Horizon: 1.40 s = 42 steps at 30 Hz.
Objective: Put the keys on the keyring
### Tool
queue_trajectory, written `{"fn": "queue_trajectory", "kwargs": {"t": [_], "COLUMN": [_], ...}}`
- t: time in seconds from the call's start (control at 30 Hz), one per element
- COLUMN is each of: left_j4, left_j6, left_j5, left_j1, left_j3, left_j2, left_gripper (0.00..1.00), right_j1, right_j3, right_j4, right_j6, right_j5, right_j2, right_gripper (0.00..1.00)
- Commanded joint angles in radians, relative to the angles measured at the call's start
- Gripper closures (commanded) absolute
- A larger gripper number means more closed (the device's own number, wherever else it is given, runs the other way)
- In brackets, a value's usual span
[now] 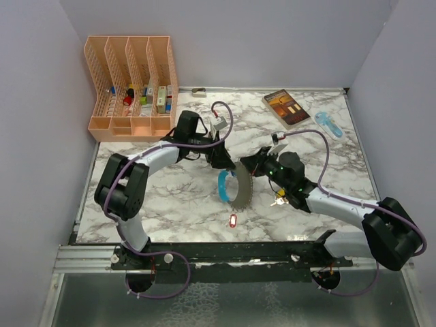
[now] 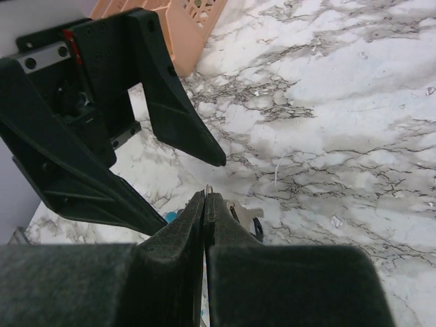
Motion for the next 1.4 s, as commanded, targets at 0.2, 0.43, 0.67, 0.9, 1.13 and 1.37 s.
{"fn": "queue_trajectory", "kwargs": {"t": [0.2, 0.43, 0.67, 0.9, 1.13, 1.37], "left_j4": [0.292, 0.509, 0.577, 0.580, 0.592, 0.854], "left_j6": [-0.135, -0.280, -0.340, -0.352, -0.362, -0.561], "left_j5": [0.245, 0.274, 0.284, 0.298, 0.290, 0.293], "left_j1": [-0.018, -0.043, -0.045, -0.044, -0.045, -0.048], "left_j3": [-0.029, -0.089, -0.110, -0.125, -0.122, -0.154], "left_j2": [0.067, 0.069, 0.084, 0.092, 0.086, 0.103], "left_gripper": [0.24, 0.29, 0.54, 0.57, 0.57, 0.55], "right_j1": [0.019, 0.036, 0.044, 0.045, 0.046, 0.046], "right_j3": [0.027, 0.017, -0.007, -0.047, -0.059, -0.073], "right_j4": [0.078, 0.103, 0.104, 0.111, 0.120, 0.174], "right_j6": [0.022, 0.030, 0.031, 0.036, 0.043, 0.079], "right_j5": [0.027, 0.046, 0.081, 0.120, 0.120, 0.102], "right_j2": [-0.039, -0.033, -0.067, -0.112, -0.112, -0.074], "right_gripper": [0.99, 0.99, 0.99, 0.99, 0.99, 0.99]}}
